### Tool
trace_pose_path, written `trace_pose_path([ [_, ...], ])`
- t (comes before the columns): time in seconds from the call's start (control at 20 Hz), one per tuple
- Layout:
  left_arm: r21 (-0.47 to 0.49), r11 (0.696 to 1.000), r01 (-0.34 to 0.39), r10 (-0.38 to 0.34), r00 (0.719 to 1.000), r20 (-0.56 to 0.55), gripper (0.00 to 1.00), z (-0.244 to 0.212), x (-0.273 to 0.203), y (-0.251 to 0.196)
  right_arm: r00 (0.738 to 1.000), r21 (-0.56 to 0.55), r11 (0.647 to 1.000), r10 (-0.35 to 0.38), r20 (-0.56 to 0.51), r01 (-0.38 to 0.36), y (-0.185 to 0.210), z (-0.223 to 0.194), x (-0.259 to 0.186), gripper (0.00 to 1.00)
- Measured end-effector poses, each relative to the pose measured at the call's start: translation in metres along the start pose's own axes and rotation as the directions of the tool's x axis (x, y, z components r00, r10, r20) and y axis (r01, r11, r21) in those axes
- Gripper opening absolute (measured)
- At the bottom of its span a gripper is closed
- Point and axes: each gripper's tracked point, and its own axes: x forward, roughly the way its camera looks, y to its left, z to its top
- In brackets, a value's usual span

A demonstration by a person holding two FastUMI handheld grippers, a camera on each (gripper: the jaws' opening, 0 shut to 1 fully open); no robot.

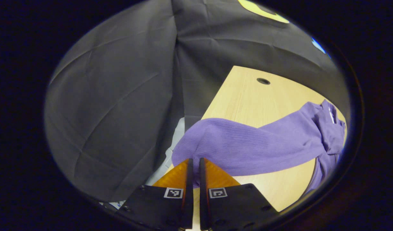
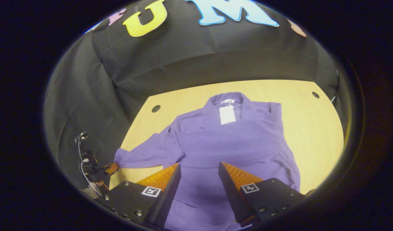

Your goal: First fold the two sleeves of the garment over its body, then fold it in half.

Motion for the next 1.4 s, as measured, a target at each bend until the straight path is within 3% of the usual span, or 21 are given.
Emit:
trace_pose_path([
  [0.4,0.091,0.992,0.088,-0.103,0.979,0.173,0.14,0.087,-0.061,-0.056,0.999,0.056,0.998,-0.021,0.028,0.019,-0.029,-0.005,-0.018,0.76],
  [0.75,0.201,0.952,0.232,-0.287,0.905,0.315,0.14,0.165,-0.127,-0.19,0.997,0.137,0.99,-0.049,0.061,0.041,-0.071,-0.015,-0.045,0.76],
  [1.0,0.308,0.88,0.36,-0.454,0.829,0.328,0.14,0.178,-0.171,-0.315,0.987,0.237,0.966,-0.128,0.096,0.103,-0.127,-0.028,-0.082,0.76],
  [1.4,0.461,0.703,0.542,-0.683,0.696,0.223,0.14,0.132,-0.247,-0.506,0.949,0.455,0.862,-0.299,0.099,0.224,-0.236,-0.083,-0.181,0.76],
])
